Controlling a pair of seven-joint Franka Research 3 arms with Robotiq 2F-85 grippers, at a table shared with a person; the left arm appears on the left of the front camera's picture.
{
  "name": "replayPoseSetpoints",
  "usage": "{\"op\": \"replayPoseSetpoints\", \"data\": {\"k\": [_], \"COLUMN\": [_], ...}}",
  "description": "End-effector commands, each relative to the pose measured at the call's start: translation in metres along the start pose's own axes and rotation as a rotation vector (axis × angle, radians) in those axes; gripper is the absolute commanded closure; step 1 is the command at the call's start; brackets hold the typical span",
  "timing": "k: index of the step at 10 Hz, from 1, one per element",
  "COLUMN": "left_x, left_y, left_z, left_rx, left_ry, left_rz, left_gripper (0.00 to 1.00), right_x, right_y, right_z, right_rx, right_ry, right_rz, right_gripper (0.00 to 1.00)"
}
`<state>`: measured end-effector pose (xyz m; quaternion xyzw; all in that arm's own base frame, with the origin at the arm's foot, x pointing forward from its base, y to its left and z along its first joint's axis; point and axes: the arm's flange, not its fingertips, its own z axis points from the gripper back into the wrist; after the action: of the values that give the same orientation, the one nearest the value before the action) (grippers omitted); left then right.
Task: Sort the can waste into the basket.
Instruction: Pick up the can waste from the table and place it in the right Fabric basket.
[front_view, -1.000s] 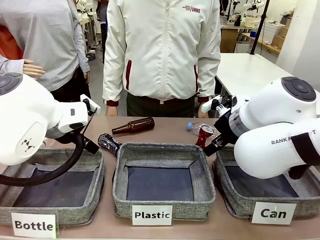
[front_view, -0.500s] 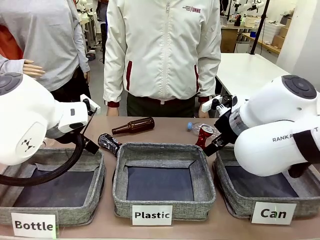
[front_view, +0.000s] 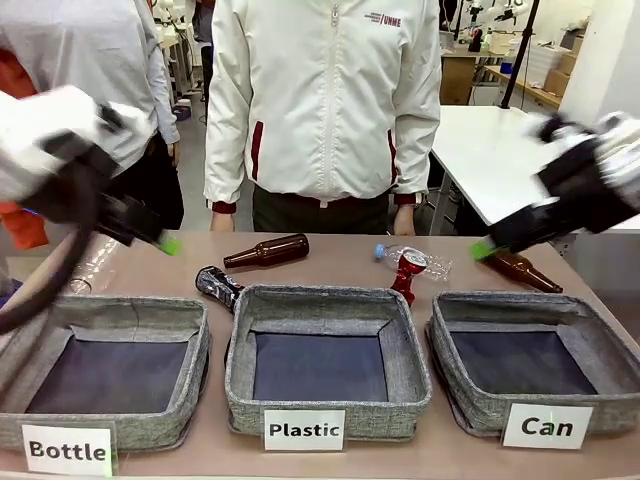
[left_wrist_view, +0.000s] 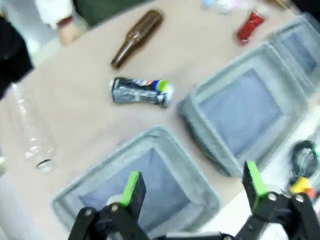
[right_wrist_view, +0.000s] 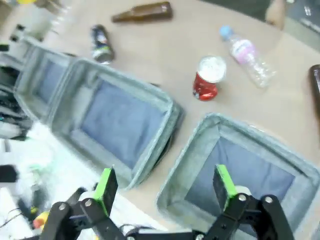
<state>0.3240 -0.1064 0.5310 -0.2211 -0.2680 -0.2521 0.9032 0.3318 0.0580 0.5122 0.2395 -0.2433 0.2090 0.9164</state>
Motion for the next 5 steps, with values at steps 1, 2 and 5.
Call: {"op": "replayPoseSetpoints", "data": {"k": [1, 2, 5], "left_x": [-0.067, -0.082, -0.148], "left_y": [0.065, 0.113, 0.225], "left_z": [0.069, 0.092, 0.093], "left_rx": [-0.17, -0.257, -0.373], "left_ry": [-0.083, -0.136, -0.276], "left_rz": [0.127, 0.271, 0.653], "left_gripper": [0.0, 0.0, 0.0], "right_x": [-0.045, -0.069, -0.118], "right_y": [-0.07, -0.11, -0.186], "right_z": [0.037, 0.055, 0.076], "right_rx": [0.205, 0.297, 0.441], "right_ry": [-0.091, -0.184, -0.4], "right_rz": [-0.047, -0.135, -0.328], "right_gripper": [0.0, 0.0, 0.0]}}
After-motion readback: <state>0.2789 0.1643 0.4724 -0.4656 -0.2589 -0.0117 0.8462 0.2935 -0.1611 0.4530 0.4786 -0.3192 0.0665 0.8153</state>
